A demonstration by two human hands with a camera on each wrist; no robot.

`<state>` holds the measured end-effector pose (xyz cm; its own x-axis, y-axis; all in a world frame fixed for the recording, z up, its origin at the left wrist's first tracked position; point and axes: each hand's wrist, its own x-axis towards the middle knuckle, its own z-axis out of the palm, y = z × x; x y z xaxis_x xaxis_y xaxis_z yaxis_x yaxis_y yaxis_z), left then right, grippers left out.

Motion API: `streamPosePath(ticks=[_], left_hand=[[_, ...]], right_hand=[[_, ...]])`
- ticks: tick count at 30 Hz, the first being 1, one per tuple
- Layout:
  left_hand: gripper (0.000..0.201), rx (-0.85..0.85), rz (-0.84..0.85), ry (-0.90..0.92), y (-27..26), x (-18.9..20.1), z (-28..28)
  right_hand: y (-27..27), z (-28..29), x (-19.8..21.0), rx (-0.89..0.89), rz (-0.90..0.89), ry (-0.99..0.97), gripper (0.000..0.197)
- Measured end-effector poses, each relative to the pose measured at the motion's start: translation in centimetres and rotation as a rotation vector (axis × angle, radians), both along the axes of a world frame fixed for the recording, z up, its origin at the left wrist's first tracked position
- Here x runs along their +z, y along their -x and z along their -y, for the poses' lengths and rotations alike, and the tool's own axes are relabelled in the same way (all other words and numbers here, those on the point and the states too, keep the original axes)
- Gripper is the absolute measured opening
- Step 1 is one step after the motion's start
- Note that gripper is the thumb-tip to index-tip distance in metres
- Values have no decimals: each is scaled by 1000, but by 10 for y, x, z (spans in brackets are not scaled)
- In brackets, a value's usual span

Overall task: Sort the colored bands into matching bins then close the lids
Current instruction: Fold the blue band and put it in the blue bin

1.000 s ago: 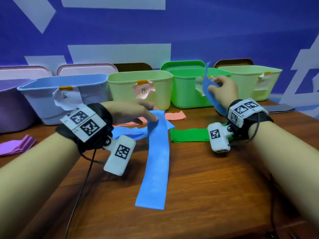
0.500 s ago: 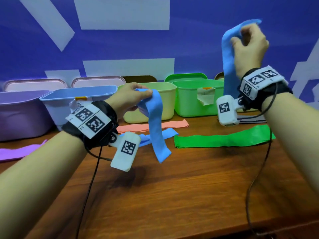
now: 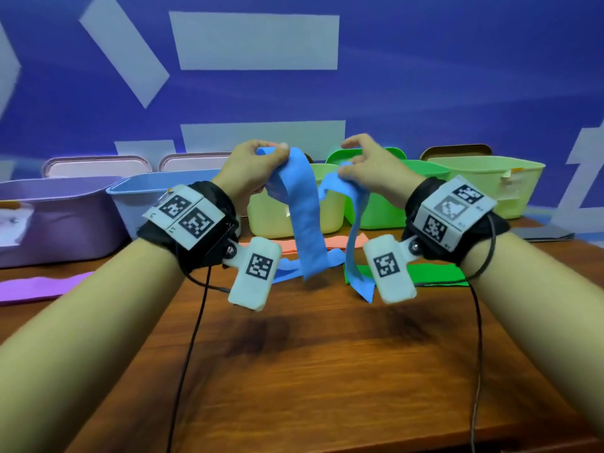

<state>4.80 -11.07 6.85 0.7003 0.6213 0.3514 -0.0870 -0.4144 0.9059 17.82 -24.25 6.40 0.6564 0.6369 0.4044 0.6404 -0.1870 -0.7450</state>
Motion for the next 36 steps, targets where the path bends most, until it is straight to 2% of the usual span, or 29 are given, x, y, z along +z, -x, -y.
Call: streamPosePath(ticks=[3, 6, 11, 14, 15, 17, 18, 20, 23, 25, 29, 31, 33, 36], left_hand=[[20, 24, 36, 10, 0, 4, -3], [28, 19, 61, 5, 2, 5, -8], [20, 49, 53, -92, 16, 4, -21], [12, -99, -87, -130, 34, 2, -35], [16, -146, -162, -167, 41, 0, -41], [48, -157, -285, -263, 53, -3, -53], [58, -140, -324, -286, 57, -6, -60], [53, -99, -385, -287, 65, -11, -71], [26, 0, -460, -235, 78, -14, -91], [14, 46, -352, -85, 85, -16, -104], [17, 2, 60, 479, 86, -16, -110], [17, -46, 185, 622, 83, -15, -109], [12, -78, 207, 561, 83, -11, -106], [9, 39, 131, 190, 83, 3, -96]], right_hand=[[22, -10, -5, 135, 29, 83, 34], [39, -17, -6, 192, 91, 209, 42], [44, -24, -10, 246, 31, 50, 27], [40, -28, -10, 281, -88, -36, 34], [39, -28, -9, 287, -128, -70, 31], [36, -27, -6, 275, -176, -96, 24], [35, -28, -5, 273, -184, -100, 25], [33, -29, -4, 294, -170, -72, 26], [33, -30, -2, 289, -141, -5, 24], [32, -30, -4, 287, -117, 36, 22], [34, -41, -18, 300, -18, 246, 19], [34, -47, -26, 289, 43, 310, 20], [35, -51, -28, 251, 93, 306, 13], [35, -52, -21, 195, 102, 223, 11]])
